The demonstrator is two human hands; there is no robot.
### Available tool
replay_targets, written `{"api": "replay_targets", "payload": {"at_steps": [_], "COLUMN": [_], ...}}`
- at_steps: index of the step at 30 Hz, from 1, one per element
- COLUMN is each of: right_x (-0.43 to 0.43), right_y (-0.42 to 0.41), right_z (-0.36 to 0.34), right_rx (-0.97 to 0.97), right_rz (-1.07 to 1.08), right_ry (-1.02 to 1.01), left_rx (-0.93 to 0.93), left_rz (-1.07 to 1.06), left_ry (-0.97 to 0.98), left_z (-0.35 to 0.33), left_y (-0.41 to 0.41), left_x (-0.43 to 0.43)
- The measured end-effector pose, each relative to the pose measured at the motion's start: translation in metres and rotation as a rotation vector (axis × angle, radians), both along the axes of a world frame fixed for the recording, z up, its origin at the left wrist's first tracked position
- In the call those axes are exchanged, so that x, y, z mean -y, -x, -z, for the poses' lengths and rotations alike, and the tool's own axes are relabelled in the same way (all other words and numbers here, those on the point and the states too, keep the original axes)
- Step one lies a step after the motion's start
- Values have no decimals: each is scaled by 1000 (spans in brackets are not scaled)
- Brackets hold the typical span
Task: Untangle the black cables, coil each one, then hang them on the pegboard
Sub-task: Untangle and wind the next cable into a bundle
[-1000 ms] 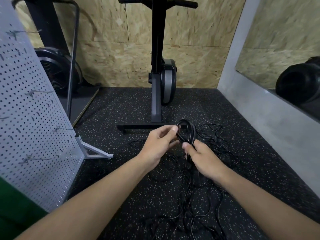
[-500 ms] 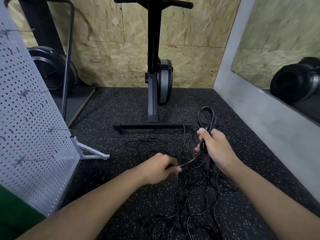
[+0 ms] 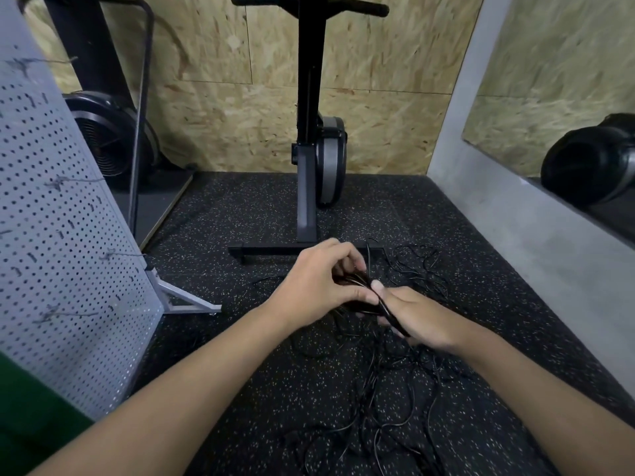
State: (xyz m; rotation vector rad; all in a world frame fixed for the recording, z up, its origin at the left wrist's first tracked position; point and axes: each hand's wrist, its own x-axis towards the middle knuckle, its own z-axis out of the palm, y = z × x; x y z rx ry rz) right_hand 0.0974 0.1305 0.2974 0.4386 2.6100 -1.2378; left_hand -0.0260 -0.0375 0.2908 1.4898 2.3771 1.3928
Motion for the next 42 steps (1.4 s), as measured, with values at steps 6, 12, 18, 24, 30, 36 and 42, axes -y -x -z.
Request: {"api": "replay_targets", "payload": {"at_steps": [6, 12, 18, 24, 30, 36, 42], "right_x": [2, -3, -15, -27, -27, -16, 2], "right_y": [-5, -1, 2, -3, 0, 4, 9], "right_z": [0, 9, 16, 9, 13, 17, 15], "right_rx": [63, -18, -111, -228, -307, -400, -346], "right_rz": [-168, -285, -224, -183, -116, 99, 153], "right_ry": [23, -89, -100, -130, -72, -97, -123], "left_rx": [35, 60, 157, 453, 324, 718, 961], "left_rz": [35, 84, -50, -10, -51, -136, -237], "left_ry": [97, 250, 133, 249, 150, -180, -353], "left_z": [-1, -3, 9, 29, 42, 21, 16], "left_y": [10, 15, 26, 40, 30, 11, 1], "left_x": [11, 12, 20, 29, 17, 4, -3]}}
